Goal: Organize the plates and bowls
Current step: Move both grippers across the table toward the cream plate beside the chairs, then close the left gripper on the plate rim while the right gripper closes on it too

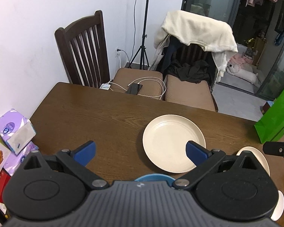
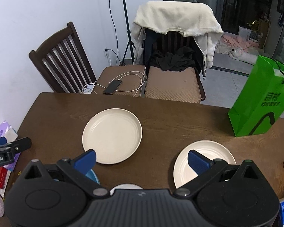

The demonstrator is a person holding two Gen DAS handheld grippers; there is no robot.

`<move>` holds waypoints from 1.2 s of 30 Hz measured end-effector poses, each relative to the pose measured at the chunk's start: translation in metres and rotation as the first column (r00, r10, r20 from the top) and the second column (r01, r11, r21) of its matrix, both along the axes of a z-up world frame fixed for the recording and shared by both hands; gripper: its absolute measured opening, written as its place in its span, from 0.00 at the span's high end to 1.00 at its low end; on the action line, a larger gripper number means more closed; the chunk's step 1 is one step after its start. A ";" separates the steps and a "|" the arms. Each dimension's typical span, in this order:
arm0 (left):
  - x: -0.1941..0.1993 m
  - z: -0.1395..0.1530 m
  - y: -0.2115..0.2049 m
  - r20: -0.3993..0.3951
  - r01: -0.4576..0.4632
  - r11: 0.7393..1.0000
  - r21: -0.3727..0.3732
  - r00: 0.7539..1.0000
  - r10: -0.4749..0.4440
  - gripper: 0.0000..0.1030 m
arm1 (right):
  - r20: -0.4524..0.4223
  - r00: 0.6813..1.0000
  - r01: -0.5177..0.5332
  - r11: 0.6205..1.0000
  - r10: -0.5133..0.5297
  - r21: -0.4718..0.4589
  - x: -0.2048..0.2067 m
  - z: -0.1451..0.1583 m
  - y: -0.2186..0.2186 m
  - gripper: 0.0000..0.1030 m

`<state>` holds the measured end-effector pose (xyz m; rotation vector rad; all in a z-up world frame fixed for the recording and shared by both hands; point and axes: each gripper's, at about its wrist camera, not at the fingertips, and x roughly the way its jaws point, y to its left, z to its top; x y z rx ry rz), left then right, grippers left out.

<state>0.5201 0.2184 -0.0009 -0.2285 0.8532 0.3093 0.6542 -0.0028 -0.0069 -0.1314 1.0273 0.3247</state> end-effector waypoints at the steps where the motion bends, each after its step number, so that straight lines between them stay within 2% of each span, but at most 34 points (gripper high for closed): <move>1: 0.005 -0.002 0.002 -0.005 -0.002 1.000 0.000 1.000 0.002 0.00 | -0.002 1.000 0.001 1.000 -0.001 -0.001 0.005 -0.001 0.003 0.00; 9: 0.040 -0.024 0.022 -0.049 -0.030 1.000 -0.002 0.998 0.030 0.00 | -0.020 1.000 0.016 1.000 -0.016 -0.017 0.040 -0.025 0.029 0.00; 19: 0.089 -0.063 0.033 -0.108 -0.032 0.999 -0.012 0.994 0.031 0.00 | -0.044 0.999 0.028 0.999 -0.030 -0.046 0.079 -0.072 0.053 0.01; 25: 0.113 -0.093 0.037 -0.150 -0.040 0.999 -0.029 0.988 0.035 0.00 | -0.068 0.997 0.042 0.997 -0.046 -0.061 0.094 -0.110 0.060 0.05; 31: 0.129 -0.121 0.037 -0.186 -0.027 1.000 0.003 0.982 0.027 0.00 | -0.097 0.992 0.076 0.994 -0.084 -0.085 0.106 -0.145 0.059 0.08; 33: 0.133 -0.130 0.038 -0.189 -0.023 1.000 0.008 0.982 0.024 0.00 | -0.112 0.989 0.087 0.992 -0.097 -0.086 0.111 -0.156 0.059 0.15; 36: 0.138 -0.140 0.041 -0.192 -0.035 0.999 0.009 0.981 0.036 0.01 | -0.117 0.986 0.107 0.990 -0.118 -0.097 0.115 -0.169 0.056 0.16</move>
